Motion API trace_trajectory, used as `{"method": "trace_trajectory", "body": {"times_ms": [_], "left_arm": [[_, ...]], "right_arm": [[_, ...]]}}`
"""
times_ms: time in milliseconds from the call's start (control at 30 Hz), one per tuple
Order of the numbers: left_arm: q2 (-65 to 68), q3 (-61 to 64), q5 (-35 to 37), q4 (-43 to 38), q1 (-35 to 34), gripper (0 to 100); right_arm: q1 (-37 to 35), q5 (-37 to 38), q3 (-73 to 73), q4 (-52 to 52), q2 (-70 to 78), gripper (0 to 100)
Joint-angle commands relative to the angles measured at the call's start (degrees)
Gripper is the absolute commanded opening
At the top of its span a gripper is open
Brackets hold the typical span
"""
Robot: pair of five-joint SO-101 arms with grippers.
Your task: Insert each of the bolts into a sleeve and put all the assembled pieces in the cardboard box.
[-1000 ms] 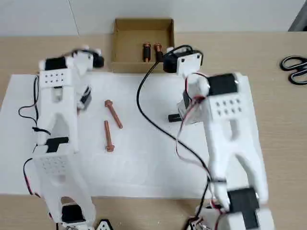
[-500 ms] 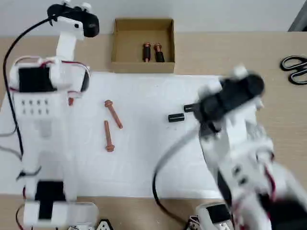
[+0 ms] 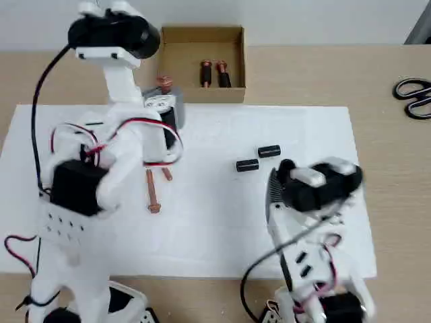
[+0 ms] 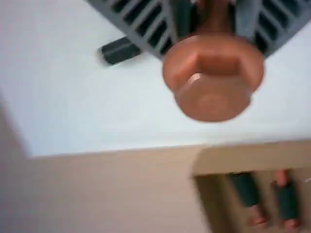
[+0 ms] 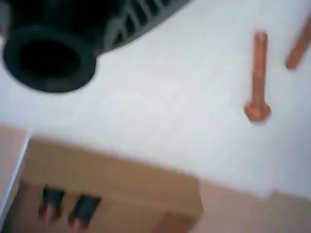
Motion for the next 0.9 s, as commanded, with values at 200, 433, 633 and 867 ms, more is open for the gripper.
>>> {"method": "trace_trajectory", "body": {"times_ms": [200, 433, 633, 867], "left_arm": [[-8.9, 10.3, 0.6, -15.5, 12.3, 1], [-14.6, 26.0, 0.8, -24.4, 15.4, 1], [-18.3, 37.4, 0.6, -33.9, 15.5, 1], [-17.9, 39.5, 0.8, -36.5, 15.6, 1]], "right_arm": [[-7.6, -0.8, 10.0, -9.5, -2.5, 0.4], [-10.5, -1.0, 12.5, -9.5, -2.6, 0.4], [-11.5, -4.5, 12.4, -9.5, -2.6, 0.4], [-12.5, -7.3, 12.3, -9.5, -2.6, 0.4]]}}
